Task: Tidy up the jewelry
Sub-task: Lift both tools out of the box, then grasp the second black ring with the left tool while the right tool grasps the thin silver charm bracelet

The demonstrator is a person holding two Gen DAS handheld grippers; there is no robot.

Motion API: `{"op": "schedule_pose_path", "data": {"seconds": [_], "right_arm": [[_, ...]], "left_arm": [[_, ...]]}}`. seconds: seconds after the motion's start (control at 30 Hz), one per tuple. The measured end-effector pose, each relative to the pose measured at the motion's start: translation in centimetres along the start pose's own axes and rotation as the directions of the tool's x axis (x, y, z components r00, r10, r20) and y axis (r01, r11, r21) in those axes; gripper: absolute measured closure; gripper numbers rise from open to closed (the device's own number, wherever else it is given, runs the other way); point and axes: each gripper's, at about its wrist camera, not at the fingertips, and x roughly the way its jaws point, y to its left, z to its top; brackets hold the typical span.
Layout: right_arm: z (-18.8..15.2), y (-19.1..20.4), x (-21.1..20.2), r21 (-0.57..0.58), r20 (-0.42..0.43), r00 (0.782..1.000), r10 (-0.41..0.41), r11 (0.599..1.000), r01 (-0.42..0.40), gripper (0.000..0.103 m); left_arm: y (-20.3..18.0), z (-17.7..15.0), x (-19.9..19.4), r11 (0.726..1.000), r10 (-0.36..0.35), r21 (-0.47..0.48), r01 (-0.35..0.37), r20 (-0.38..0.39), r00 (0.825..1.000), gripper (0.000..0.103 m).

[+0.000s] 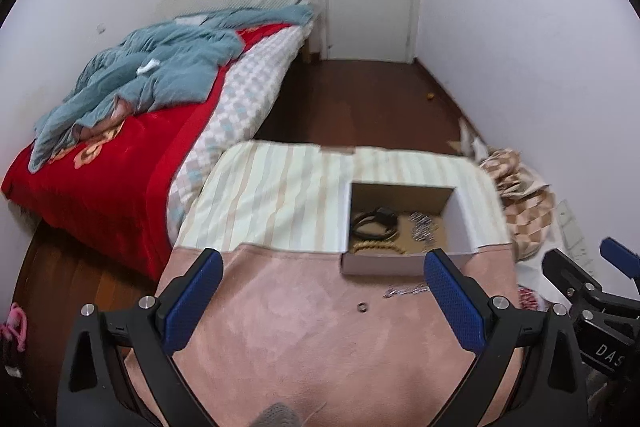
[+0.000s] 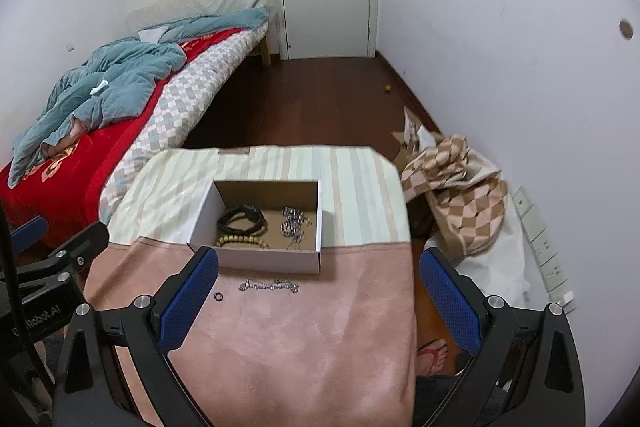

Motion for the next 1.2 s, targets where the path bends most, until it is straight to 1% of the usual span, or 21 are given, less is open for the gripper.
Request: {"op": "schedule_pose_path", "data": {"seconds": [0.03,0.1,0.13,0.17,0.2,0.23,0.27,0.3,0.37,0.43,0.57,0.63,0.67,0.73,0.8,0.87,0.93,1.0,1.03,1.13,1.2], "right_arm": [[-0.7,-0.3,1.6,0.011,-0.03,0.999,0.012,1.0,-0.011,0.001],[-2.0,-0.8,4.4,0.025,-0.074,0.997,0.005,1.0,-0.003,0.001],[-2.7,-0.9,5.9,0.023,-0.087,0.996,0.004,1.0,-0.002,0.001],[-3.4,-1.0,7.6,0.019,-0.108,0.994,0.003,1.0,-0.001,0.004],[-4.1,-1.0,9.3,0.015,-0.136,0.991,0.016,1.0,-0.014,0.014],[-4.6,-0.9,10.3,0.015,-0.15,0.988,0.026,1.0,-0.024,0.021],[-5.2,-0.8,12.1,0.018,-0.178,0.983,0.049,0.999,-0.047,0.03],[-5.5,-0.8,13.1,0.019,-0.19,0.98,0.062,0.998,-0.059,0.032],[-6.3,-0.4,15.4,0.017,-0.202,0.975,0.089,0.996,-0.088,0.032],[-6.9,0.2,17.1,0.002,-0.21,0.973,0.1,0.995,-0.101,0.033],[-7.7,1.5,19.6,-0.031,-0.222,0.97,0.1,0.993,-0.11,0.034],[-7.8,2.3,20.2,-0.064,-0.211,0.974,0.086,0.993,-0.101,0.034],[-7.9,2.8,20.4,-0.097,-0.206,0.976,0.073,0.991,-0.095,0.037],[-8.1,3.6,20.4,-0.151,-0.183,0.982,0.052,0.985,-0.08,0.051],[-8.3,4.1,20.0,-0.181,-0.172,0.984,0.056,0.98,-0.087,0.093],[-8.7,4.4,19.6,-0.202,-0.176,0.984,0.04,0.976,-0.076,0.093],[-8.9,4.1,19.0,-0.194,-0.177,0.984,0.037,0.978,-0.072,0.093],[-9.2,3.1,17.7,-0.159,-0.174,0.984,0.037,0.985,-0.066,0.093],[-9.0,2.0,16.7,-0.137,-0.172,0.984,0.039,0.989,-0.063,0.093],[-8.9,0.2,14.8,-0.08,-0.158,0.987,0.037,0.996,-0.05,0.093],[-8.9,-1.0,13.9,-0.043,-0.155,0.988,0.031,0.998,-0.038,0.093]], "left_arm": [[0.1,-0.4,0.7,1.0,0.013,-0.002,-0.013,-0.011,1.0,0.0],[0.3,-1.4,2.9,0.999,0.055,-0.001,-0.055,-0.05,0.997,0.0],[0.4,-2.0,4.1,0.997,0.074,0.001,-0.075,-0.077,0.994,0.0],[0.6,-2.7,5.6,0.996,0.091,0.002,-0.091,-0.108,0.99,0.0],[0.8,-3.4,7.0,0.994,0.106,0.007,-0.106,-0.139,0.985,0.0],[0.9,-4.1,8.2,0.993,0.115,0.011,-0.115,-0.165,0.98,0.0],[1.1,-4.6,9.0,0.993,0.12,0.014,-0.12,-0.182,0.976,0.0],[1.2,-5.1,10.1,0.991,0.132,0.018,-0.131,-0.205,0.97,0.0],[1.6,-6.0,11.7,0.99,0.138,0.018,-0.138,-0.244,0.96,0.0],[1.9,-6.5,12.9,0.989,0.146,0.021,-0.146,-0.273,0.951,0.0],[2.4,-7.4,14.3,0.988,0.151,0.024,-0.151,-0.306,0.94,0.0],[2.6,-7.7,14.7,0.989,0.149,0.029,-0.147,-0.319,0.936,0.0],[2.6,-7.9,14.9,0.988,0.151,0.033,-0.148,-0.322,0.935,0.0],[2.6,-8.1,15.1,0.989,0.147,0.035,-0.144,-0.331,0.932,0.0],[2.6,-8.0,15.2,0.989,0.144,0.036,-0.14,-0.332,0.932,0.0],[2.4,-7.9,15.3,0.991,0.136,0.037,-0.131,-0.333,0.933,0.0],[2.0,-7.9,15.3,0.992,0.123,0.039,-0.116,-0.331,0.936,0.0],[1.5,-7.9,15.5,0.996,0.093,0.036,-0.086,-0.335,0.938,0.0],[1.2,-8.0,15.5,0.997,0.083,0.035,-0.075,-0.338,0.938,0.0],[0.0,-8.2,15.7,0.999,0.029,0.028,-0.021,-0.351,0.936,0.001],[-0.8,-8.3,15.8,0.999,0.011,0.032,0.0,-0.354,0.935,0.001]]}}
